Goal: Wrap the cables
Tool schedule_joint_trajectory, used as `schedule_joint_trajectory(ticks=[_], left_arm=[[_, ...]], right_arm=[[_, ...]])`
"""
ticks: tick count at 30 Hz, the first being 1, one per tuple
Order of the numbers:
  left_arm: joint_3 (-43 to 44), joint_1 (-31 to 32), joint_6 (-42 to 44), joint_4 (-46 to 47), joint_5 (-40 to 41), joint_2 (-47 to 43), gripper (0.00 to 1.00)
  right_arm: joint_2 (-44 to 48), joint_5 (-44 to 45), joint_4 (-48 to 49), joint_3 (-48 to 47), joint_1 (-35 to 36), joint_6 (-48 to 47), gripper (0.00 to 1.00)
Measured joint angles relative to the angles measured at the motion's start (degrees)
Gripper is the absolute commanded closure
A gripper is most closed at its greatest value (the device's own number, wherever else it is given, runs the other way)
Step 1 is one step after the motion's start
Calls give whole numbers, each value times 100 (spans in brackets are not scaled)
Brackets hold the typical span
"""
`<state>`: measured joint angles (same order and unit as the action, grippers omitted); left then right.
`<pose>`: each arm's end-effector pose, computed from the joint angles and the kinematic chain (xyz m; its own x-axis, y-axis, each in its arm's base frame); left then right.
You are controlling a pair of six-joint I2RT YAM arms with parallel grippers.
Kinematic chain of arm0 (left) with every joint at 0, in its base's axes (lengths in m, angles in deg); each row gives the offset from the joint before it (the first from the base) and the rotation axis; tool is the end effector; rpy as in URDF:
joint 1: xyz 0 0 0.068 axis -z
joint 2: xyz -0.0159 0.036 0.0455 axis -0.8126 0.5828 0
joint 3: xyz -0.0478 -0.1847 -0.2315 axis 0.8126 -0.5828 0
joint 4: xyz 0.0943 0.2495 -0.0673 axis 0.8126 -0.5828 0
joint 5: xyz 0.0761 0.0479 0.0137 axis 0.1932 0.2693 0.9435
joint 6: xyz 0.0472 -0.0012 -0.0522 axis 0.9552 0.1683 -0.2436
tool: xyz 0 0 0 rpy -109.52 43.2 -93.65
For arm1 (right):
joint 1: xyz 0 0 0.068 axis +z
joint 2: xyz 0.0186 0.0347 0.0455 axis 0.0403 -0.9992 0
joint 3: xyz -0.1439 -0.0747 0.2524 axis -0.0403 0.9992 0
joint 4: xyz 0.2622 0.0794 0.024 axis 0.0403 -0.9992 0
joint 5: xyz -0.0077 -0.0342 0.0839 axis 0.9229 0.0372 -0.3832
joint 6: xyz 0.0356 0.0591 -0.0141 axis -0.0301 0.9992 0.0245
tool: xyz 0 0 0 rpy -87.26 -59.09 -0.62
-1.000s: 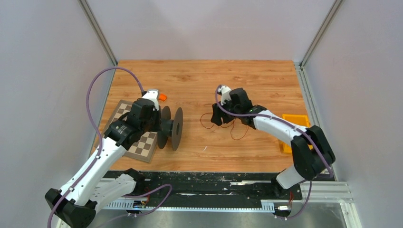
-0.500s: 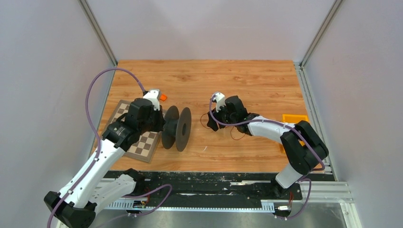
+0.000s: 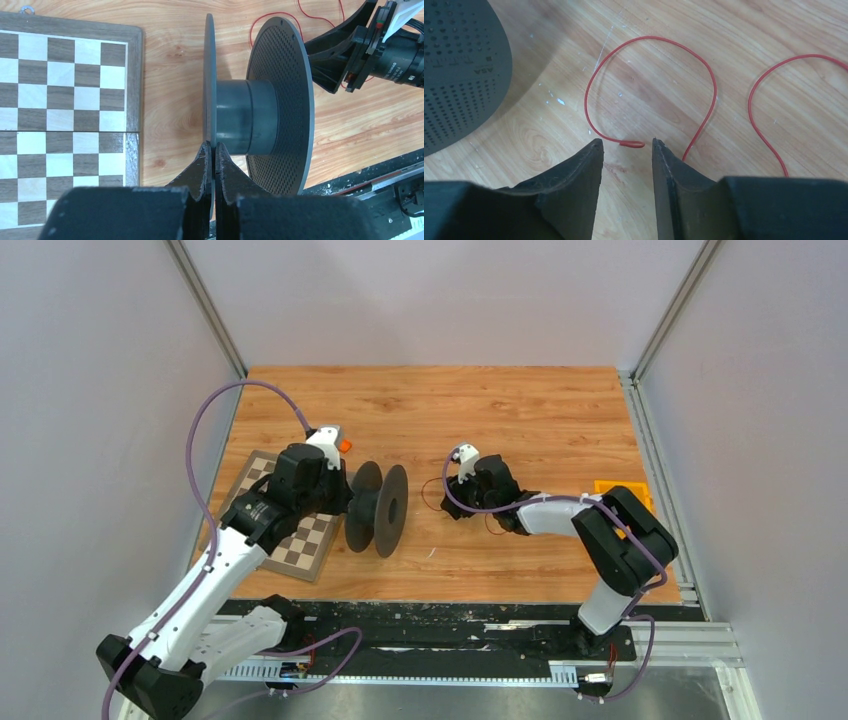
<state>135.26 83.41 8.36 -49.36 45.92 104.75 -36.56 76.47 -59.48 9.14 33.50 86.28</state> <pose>0.1773 -0.0948 0.3361 -0.6732 -0.0786 -0.7353 0.1955 0.9400 -0.2795 0.2833 0.2192 0.1509 -0.5513 -0.3006 -0.7783 -0.6635 0.7235 0.1905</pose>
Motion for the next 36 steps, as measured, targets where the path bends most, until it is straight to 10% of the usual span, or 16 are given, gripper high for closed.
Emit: schedule_joint_trajectory(ticks=[8, 18, 28, 36], left_arm=[[-11, 0, -83, 79, -127, 136, 100], [-4, -2, -46, 372, -337, 503, 99], [57, 0, 26, 872, -774, 809, 48], [638, -11, 1207, 1388, -1137, 909, 40]], right_arm=[[-221, 186, 564, 90, 0, 297, 100], [1029, 597, -251, 31, 0, -203, 100], [1902, 955, -1185, -1554, 92, -1622, 100], [1882, 673, -1786, -2297, 114, -2046, 100]])
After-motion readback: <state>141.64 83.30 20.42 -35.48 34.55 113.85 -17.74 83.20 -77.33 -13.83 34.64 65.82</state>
